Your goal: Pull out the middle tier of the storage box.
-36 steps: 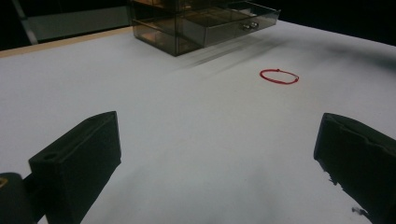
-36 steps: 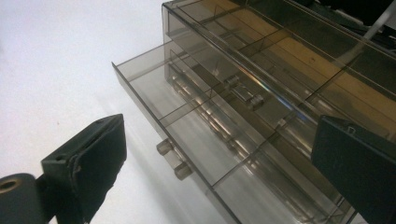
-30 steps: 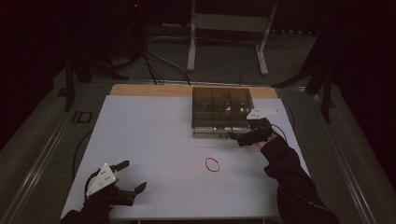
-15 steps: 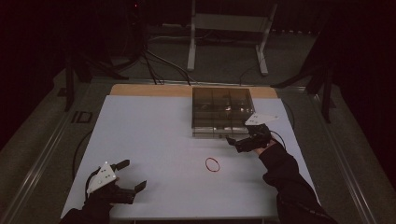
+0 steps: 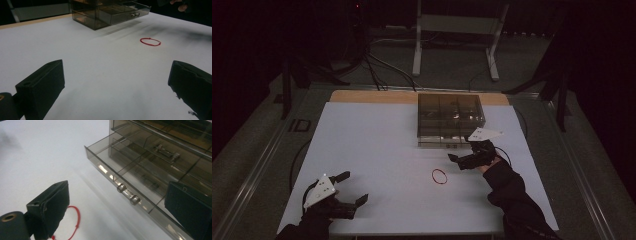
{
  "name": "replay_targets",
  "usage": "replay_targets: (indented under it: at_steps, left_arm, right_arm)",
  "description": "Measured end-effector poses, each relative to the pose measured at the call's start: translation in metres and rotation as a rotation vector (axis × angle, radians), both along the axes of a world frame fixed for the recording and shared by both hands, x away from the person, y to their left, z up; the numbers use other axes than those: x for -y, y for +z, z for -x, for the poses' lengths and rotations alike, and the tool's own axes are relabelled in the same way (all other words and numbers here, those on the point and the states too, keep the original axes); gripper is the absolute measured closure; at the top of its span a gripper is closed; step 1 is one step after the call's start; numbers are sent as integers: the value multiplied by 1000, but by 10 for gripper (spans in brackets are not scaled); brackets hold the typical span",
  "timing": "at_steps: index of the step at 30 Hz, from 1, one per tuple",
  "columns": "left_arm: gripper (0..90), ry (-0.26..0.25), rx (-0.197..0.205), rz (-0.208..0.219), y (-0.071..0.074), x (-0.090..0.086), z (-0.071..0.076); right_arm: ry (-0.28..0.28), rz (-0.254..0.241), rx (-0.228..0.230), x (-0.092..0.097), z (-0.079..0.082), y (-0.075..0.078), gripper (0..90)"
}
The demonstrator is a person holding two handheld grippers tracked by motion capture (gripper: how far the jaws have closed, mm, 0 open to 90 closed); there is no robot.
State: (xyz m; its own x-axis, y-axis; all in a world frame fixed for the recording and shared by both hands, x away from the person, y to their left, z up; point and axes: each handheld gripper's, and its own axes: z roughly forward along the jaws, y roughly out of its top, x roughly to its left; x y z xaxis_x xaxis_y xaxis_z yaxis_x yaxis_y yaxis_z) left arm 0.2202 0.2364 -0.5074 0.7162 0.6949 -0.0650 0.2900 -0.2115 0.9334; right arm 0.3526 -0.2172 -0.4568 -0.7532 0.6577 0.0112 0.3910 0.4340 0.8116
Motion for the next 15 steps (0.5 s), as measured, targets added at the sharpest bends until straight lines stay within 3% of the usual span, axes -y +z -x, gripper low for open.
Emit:
replay_targets:
  at_steps: [15]
  left_arm:
    - [22, 1, 1, -5, 0, 0, 2]
  right_arm:
    - [45, -39, -27, -15, 13, -6, 65]
